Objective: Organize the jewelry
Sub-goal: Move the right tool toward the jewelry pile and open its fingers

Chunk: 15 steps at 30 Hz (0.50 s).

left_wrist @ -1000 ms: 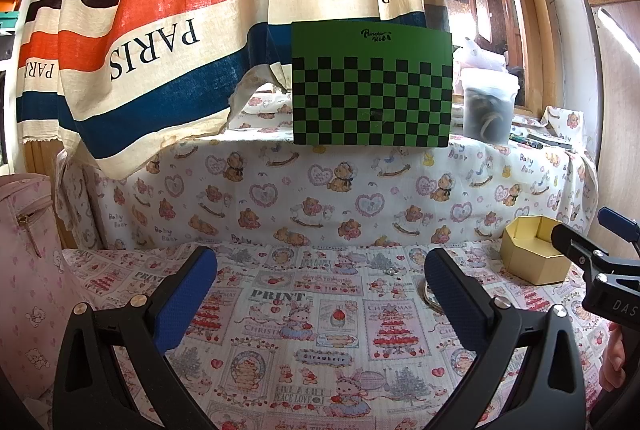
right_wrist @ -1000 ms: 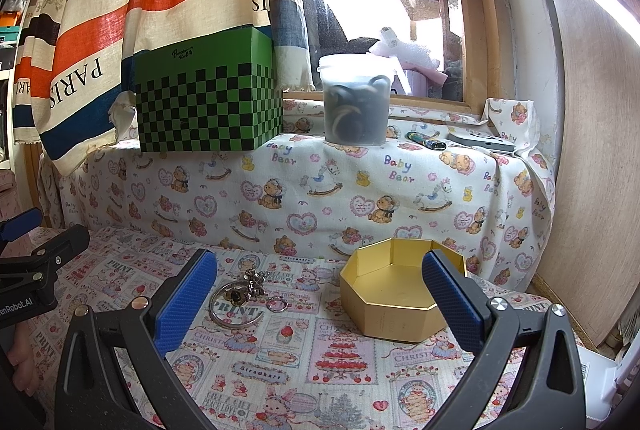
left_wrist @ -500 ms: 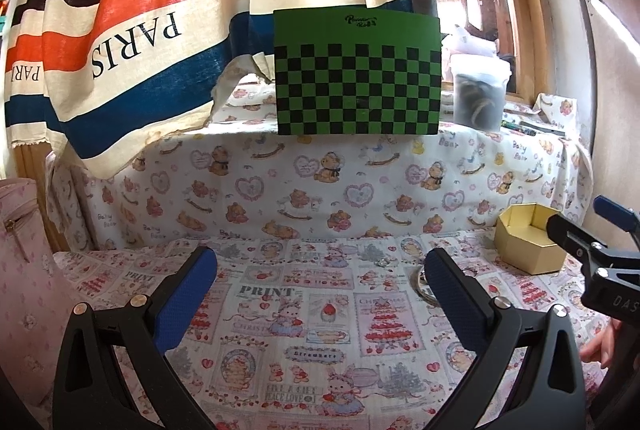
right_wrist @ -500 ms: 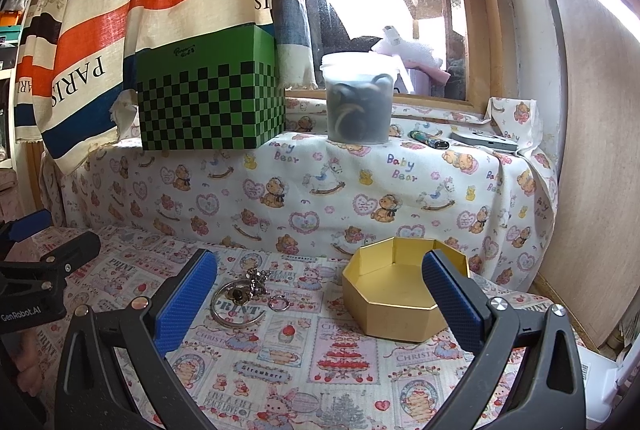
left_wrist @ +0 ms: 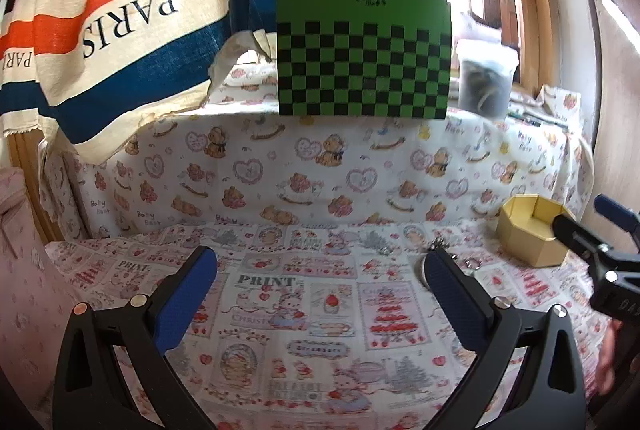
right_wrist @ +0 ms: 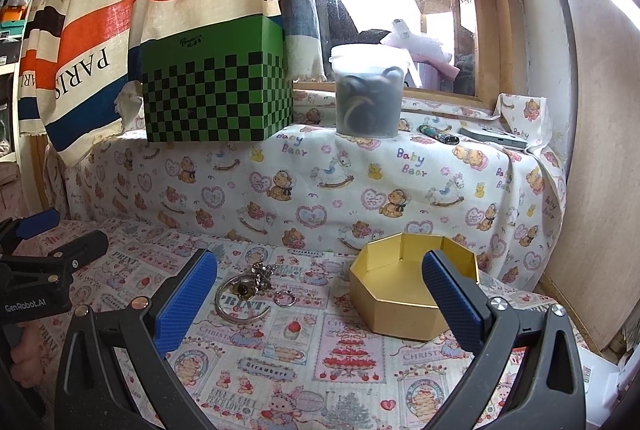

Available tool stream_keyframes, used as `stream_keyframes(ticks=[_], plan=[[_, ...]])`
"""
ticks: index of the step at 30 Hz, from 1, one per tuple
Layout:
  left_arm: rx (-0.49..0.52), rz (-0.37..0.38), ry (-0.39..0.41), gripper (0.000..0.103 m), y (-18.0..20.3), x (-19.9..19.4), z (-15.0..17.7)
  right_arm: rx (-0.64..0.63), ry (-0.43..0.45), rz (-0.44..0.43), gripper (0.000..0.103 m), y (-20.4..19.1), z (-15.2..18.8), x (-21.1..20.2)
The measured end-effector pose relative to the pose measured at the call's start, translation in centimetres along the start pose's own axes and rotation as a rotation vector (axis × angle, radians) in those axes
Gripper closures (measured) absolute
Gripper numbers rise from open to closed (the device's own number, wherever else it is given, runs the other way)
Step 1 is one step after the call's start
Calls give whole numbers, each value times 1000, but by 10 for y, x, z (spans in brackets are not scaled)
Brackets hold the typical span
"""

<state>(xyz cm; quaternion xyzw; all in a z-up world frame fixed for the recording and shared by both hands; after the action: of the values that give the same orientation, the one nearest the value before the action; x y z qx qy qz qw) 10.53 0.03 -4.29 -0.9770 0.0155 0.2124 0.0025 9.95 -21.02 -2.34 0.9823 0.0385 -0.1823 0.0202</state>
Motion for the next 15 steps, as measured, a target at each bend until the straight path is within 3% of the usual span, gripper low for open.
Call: stream_keyframes(ticks=[3, 12, 15], plan=[[27, -44, -13, 1, -10, 7, -6, 14, -24, -15, 0, 1, 2, 3], [-84, 107, -216, 56, -37, 38, 7, 36, -134, -87, 26, -4, 16, 18], [-97, 147, -273, 62, -31, 44, 18, 46, -158, -102, 35, -5, 19, 22]])
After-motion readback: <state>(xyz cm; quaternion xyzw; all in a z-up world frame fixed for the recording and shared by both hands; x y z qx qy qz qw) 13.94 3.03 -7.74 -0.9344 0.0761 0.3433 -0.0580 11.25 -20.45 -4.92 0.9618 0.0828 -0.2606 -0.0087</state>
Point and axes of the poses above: each gripper's, at about its wrist camera, not at the fingertips, and x roughly the way its jaws point, y to its right, z to its underside, the point moved 9 cm from there along x, roughly the way its jaws point
